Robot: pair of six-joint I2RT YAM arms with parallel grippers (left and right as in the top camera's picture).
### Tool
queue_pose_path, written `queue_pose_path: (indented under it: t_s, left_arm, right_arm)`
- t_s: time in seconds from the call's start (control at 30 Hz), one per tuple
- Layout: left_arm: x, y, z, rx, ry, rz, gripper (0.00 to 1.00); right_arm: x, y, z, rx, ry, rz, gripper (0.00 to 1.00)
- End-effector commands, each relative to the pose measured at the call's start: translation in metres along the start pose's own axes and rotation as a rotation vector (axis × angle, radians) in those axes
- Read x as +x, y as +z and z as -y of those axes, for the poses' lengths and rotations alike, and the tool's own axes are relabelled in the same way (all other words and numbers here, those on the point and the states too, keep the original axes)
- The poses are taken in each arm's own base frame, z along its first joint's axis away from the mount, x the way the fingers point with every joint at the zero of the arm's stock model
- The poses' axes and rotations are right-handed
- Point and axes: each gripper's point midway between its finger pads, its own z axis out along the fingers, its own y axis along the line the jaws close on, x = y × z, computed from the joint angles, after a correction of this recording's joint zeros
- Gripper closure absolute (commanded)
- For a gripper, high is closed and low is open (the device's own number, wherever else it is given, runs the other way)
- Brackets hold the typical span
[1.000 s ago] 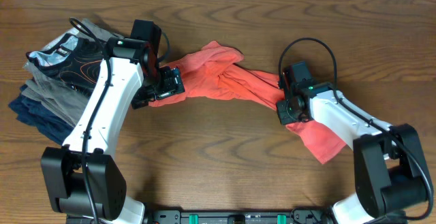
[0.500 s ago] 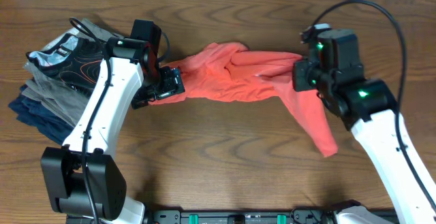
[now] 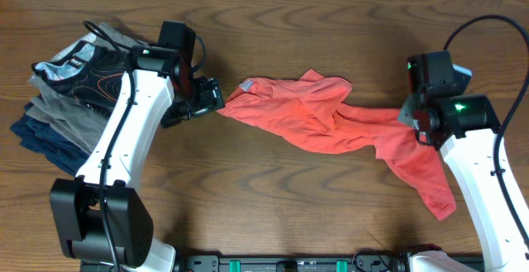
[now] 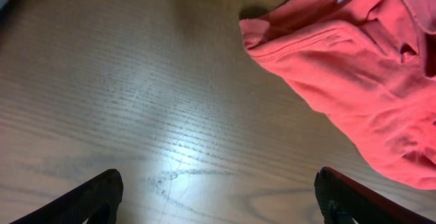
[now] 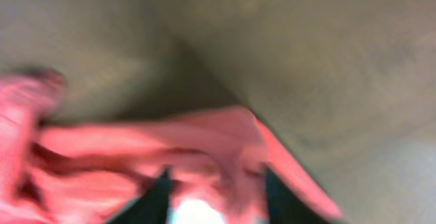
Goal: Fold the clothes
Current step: 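Release the shirt with both grippers onto the table center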
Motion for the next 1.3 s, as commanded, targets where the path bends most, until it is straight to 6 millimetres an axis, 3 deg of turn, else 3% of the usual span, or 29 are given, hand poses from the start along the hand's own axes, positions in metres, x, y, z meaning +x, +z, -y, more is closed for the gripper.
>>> queue_pose_path:
  t_s: [0.0, 0.07, 0.17, 0.37, 0.57, 0.7, 0.8, 0.97, 1.27]
  left_arm:
    - [-0.002, 0.001, -0.001, -0.001, -0.003, 0.008, 0.08]
    - [-0.002, 0.0, -0.001, 0.0, 0.004, 0.012, 0.08]
    - [-0.004, -0.003, 0.0, 0.006, 0.041, 0.026, 0.08]
    - [-0.018, -0.029, -0.009, 0.027, 0.035, 0.111, 0.08]
    - [-0.042, -0.056, -0.052, 0.036, -0.1, 0.22, 0.08]
    - [-0.06, -0.066, -0.093, 0.025, -0.217, 0.279, 0.08]
    - [-0.072, -0.073, -0.125, 0.013, -0.305, 0.328, 0.08]
    - [-0.082, -0.085, -0.188, -0.016, -0.477, 0.396, 0.08]
    - [-0.073, -0.093, -0.3, -0.1, -0.83, 0.472, 0.08]
  right_arm:
    - [-0.008, -0.005, -0.044, -0.232, -0.089, 0.008, 0.32]
    - [-0.014, -0.018, -0.086, -0.458, -0.187, 0.034, 0.32]
    - [-0.015, -0.023, -0.118, -0.606, -0.222, 0.034, 0.36]
    - [0.014, 0.026, -0.151, -0.585, -0.3, -0.079, 0.36]
    - [0.055, 0.092, -0.167, -0.473, -0.381, -0.198, 0.29]
    - [0.083, 0.12, -0.167, -0.423, -0.41, -0.286, 0.27]
    - [0.1, 0.13, -0.163, -0.396, -0.429, -0.343, 0.27]
    - [0.143, 0.123, -0.157, -0.387, -0.482, -0.505, 0.26]
    - [0.224, 0.062, -0.126, -0.343, -0.59, -0.886, 0.25]
